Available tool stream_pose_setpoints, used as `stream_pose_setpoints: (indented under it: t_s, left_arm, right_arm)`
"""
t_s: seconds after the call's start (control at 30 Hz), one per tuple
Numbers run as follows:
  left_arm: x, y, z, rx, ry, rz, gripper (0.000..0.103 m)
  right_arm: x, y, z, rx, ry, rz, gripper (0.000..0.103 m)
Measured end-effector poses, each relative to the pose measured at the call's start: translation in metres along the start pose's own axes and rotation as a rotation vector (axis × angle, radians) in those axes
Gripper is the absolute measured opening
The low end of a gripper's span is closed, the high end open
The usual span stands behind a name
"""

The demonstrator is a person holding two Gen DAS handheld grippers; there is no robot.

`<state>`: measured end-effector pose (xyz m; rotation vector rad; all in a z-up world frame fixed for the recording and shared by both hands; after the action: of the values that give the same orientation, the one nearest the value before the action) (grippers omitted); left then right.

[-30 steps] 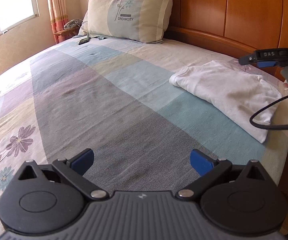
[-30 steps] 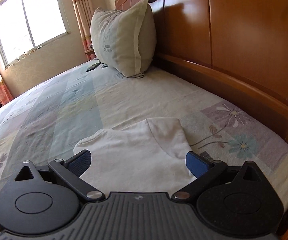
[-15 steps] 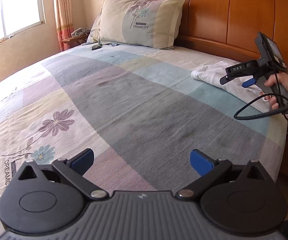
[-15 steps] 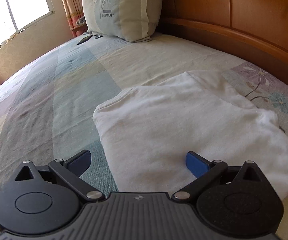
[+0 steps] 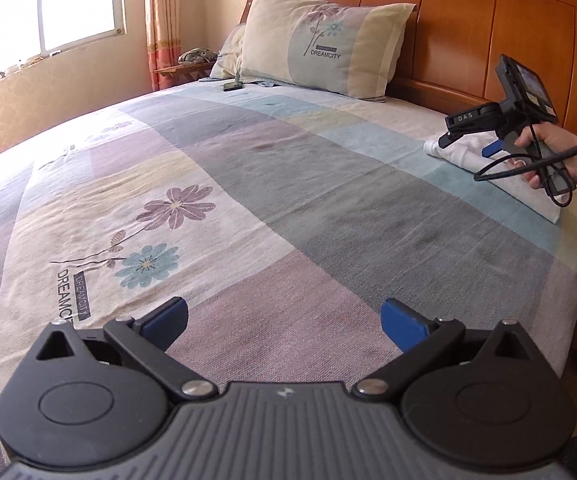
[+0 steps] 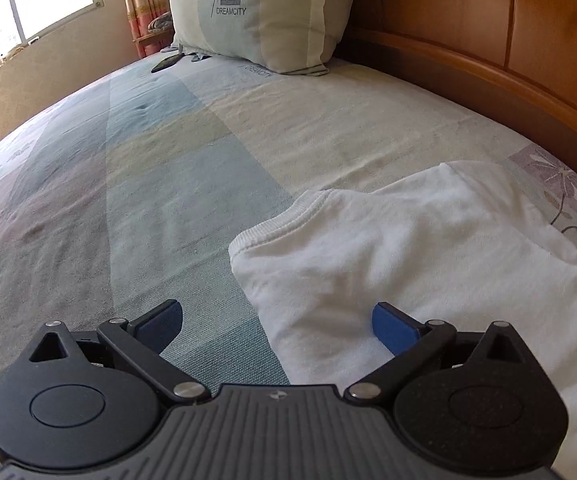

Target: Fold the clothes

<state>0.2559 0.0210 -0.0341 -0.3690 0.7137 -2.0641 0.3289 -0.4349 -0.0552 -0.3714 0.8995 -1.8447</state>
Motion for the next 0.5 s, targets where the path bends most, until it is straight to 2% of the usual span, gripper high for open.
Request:
stream_pose_setpoints:
  t_s: [0.07, 0.13, 0.2, 0.27, 0.33, 0.5]
  left_arm:
    - [-0.003, 0.002, 0.0, 0.001, -0.009, -0.013, 0.102]
    - [-0.005, 0.005, 0.001, 0.002, -0.02, -0.03, 0.102]
    - [-0.005, 0.008, 0.005, 0.011, -0.029, -0.04, 0.102]
    - [-0.003, 0.011, 0.01, 0.027, -0.026, -0.044, 0.102]
    - [-0.001, 0.012, 0.014, 0.044, -0.02, -0.056, 0.102]
    - [0.015, 0.018, 0.029, 0.056, 0.043, -0.126, 0.102]
  right_arm:
    - [-0.005, -0.021, -0.005, 0.031, 0.007, 0.022, 0.103]
    - [-0.006, -0.037, -0.015, 0.065, 0.008, -0.003, 0.103]
    - [0.0, -0.035, -0.027, 0.027, 0.038, -0.025, 0.103]
    - [0.01, -0.027, -0.036, -0.048, 0.073, -0.042, 0.103]
    - [0.011, -0.035, -0.038, -0.06, 0.078, -0.056, 0.103]
    - [-0.011, -0.091, -0.049, -0.057, 0.053, -0.031, 0.103]
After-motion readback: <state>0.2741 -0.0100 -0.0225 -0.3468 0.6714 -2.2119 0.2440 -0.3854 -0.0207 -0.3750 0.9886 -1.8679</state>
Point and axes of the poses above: each gripper's, at about its wrist camera, not at the fingertips, and y roughly the way its jaws point, x to its right, z to its top, the point moved 4 cm from there along y, roughly the way its jaws point, and after that the axes turned 3 degrees about -y, right-handed, at the moved point
